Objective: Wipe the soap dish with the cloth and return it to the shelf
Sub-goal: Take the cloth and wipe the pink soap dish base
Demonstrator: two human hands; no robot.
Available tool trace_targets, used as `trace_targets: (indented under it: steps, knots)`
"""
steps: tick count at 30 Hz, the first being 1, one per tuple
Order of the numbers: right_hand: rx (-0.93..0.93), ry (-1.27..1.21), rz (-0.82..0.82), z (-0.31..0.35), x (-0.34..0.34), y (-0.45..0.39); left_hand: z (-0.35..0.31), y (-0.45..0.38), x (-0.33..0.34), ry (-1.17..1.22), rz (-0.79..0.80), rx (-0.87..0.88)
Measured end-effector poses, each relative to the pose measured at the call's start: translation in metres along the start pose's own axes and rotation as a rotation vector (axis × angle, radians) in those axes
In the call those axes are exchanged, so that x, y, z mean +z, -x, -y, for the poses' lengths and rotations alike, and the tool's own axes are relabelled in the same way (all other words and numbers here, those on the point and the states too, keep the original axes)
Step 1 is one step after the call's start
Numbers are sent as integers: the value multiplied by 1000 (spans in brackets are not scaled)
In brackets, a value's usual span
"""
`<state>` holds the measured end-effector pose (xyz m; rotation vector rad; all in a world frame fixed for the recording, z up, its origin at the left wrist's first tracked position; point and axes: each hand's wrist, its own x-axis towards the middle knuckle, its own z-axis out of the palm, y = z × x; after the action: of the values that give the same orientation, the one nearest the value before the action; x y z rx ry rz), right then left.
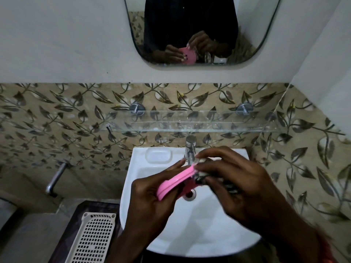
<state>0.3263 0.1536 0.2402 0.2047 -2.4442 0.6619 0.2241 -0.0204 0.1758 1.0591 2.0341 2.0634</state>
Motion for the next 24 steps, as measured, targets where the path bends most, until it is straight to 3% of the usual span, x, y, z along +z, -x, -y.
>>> trace_targets:
  steps: [4,13,18,22,24]
  knots:
    - [-37,29,32,26,30,11,3,2,-4,-133,3,122]
    - [161,-4,-249,2,21,10,-2,4,-16,-196,-95,196]
    - [15,42,-60,35,44,22,1,5,-9,-195,8,230]
    - [190,-14,-266,12,25,18,4,7,-15,-239,-37,258]
    - [224,-38,-286,10,23,16,4,4,-17,-252,-23,276]
